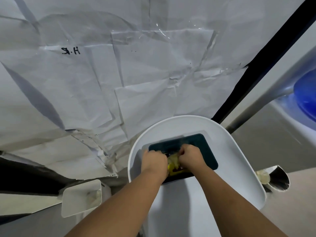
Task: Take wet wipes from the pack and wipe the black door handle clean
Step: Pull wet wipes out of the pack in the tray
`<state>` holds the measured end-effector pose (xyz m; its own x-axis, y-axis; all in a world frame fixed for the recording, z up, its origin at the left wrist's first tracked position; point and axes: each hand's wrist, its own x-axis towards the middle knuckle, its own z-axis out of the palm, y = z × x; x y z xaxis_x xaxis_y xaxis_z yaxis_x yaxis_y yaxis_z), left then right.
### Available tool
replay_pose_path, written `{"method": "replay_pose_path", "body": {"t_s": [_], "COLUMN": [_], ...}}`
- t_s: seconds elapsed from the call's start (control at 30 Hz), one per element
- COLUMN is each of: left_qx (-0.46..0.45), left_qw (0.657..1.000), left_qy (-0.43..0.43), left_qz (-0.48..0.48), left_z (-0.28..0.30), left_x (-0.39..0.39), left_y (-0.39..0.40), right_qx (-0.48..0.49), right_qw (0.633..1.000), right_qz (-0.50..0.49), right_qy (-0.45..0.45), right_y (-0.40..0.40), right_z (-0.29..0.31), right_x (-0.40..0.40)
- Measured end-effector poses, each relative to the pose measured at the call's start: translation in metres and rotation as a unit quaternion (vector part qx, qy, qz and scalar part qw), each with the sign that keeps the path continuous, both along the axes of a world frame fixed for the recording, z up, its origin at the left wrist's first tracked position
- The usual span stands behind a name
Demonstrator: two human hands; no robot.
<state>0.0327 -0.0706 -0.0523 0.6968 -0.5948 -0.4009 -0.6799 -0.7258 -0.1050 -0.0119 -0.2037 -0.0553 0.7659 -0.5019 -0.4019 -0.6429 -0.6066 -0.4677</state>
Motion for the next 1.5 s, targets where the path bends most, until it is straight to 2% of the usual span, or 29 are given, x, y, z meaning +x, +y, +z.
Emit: {"method": "replay_pose_path", "body": {"t_s": [0.13,0.2,0.37,0.47,0.63,0.8,0.97,1.23,1.5], "left_qx": [0.061,0.070,0.059,0.054,0.043,0.037,0.031,0.025,0.024], "left_qw": [0.998,0.997,0.998,0.998,0.999,0.999,0.999,0.999,0.999], "left_qy": [-0.003,-0.007,-0.021,-0.023,-0.024,-0.017,-0.015,-0.005,-0.017], "left_qz": [0.011,0.009,0.010,0.010,0.000,0.000,0.012,0.019,0.015], "left_z": [0.000,-0.001,-0.001,0.003,0.006,0.011,0.013,0.012,0.010], "left_x": [0.001,0.001,0.003,0.002,0.000,-0.001,-0.002,-0.001,-0.002], "left_y": [-0.006,-0.007,-0.010,-0.008,-0.007,-0.006,-0.007,-0.009,-0.009], "right_qx": [-0.008,-0.047,-0.124,-0.127,-0.095,-0.125,-0.235,-0.182,-0.216], "right_qw": [0.996,0.997,0.990,0.978,0.981,0.977,0.951,0.969,0.955], "right_qz": [-0.091,-0.066,0.071,0.162,0.142,0.115,0.180,0.150,0.177], "right_qy": [-0.013,-0.006,0.003,0.020,0.094,0.127,0.090,0.074,0.100], "right_y": [-0.008,-0.007,-0.001,-0.006,-0.003,0.012,0.016,0.009,0.020], "right_z": [-0.002,0.000,-0.003,-0.004,0.004,0.012,0.006,-0.004,-0.014], "right_x": [-0.001,-0.001,-0.008,-0.011,-0.005,0.005,0.005,0.003,0.007]}}
